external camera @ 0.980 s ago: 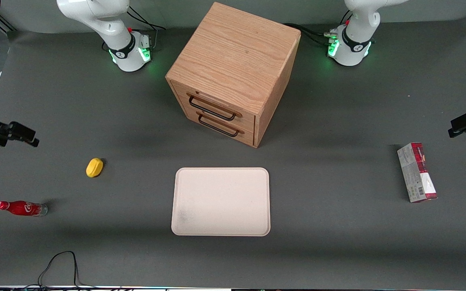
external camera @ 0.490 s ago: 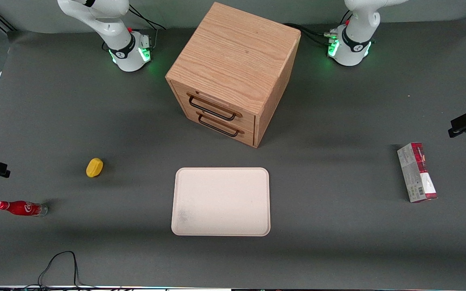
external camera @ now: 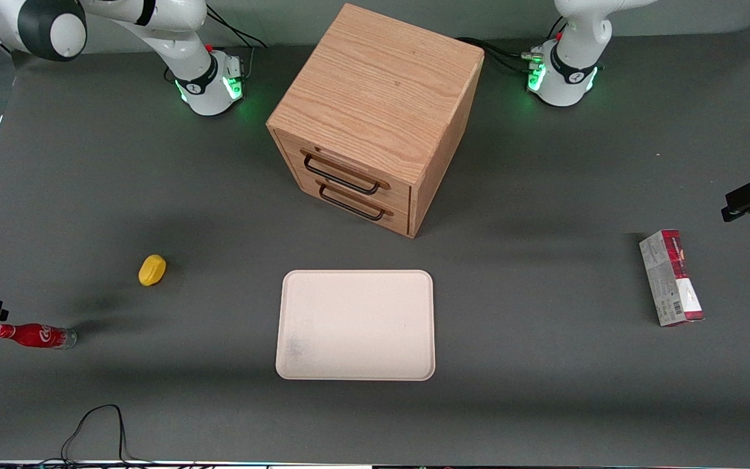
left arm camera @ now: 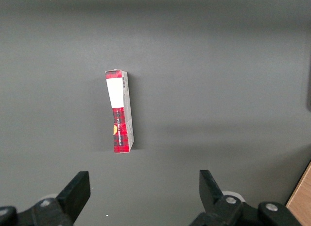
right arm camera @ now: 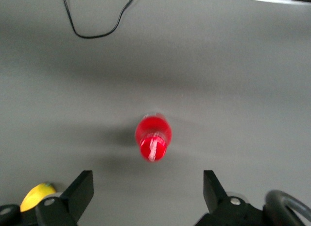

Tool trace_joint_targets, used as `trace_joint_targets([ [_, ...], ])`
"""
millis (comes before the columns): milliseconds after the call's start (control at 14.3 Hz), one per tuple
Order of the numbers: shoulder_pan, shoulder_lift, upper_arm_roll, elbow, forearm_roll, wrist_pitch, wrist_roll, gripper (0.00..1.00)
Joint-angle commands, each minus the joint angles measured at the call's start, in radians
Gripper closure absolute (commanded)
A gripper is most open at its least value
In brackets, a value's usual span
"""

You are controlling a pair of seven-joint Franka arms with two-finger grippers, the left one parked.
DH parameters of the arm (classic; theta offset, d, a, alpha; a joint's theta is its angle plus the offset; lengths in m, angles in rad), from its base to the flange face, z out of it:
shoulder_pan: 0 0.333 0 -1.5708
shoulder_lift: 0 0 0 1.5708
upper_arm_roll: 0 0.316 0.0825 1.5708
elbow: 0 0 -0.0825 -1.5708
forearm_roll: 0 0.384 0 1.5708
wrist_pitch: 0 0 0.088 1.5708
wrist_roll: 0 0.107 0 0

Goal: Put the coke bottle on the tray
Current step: 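Lower the open right gripper and close it around the bottle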

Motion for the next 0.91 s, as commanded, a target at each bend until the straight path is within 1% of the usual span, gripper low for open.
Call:
trace_joint_targets([
  [0, -0.021, 0.082, 0.007, 0.052, 0.045, 0.06, -0.092, 0.0],
  [140, -0.023, 0.107, 0.01, 0.051, 0.103, 0.076, -0.095, 0.0],
  [210, -0.023, 0.113, 0.01, 0.049, 0.119, 0.074, -0.097, 0.0],
  [420, -0.023, 0.113, 0.01, 0.031, 0.139, 0.073, -0.097, 0.0],
  [490, -0.023, 0.113, 0.01, 0.031, 0.142, 0.071, -0.094, 0.05],
  [560, -0.023, 0.113, 0.01, 0.031, 0.142, 0.068, -0.095, 0.22],
  [700, -0.023, 0.112, 0.008, 0.031, 0.14, 0.064, -0.095, 0.64],
  [770, -0.023, 0.112, 0.008, 0.031, 0.139, 0.065, -0.097, 0.77],
  [840, -0.023, 0.11, 0.008, 0.031, 0.139, 0.064, -0.097, 0.93],
])
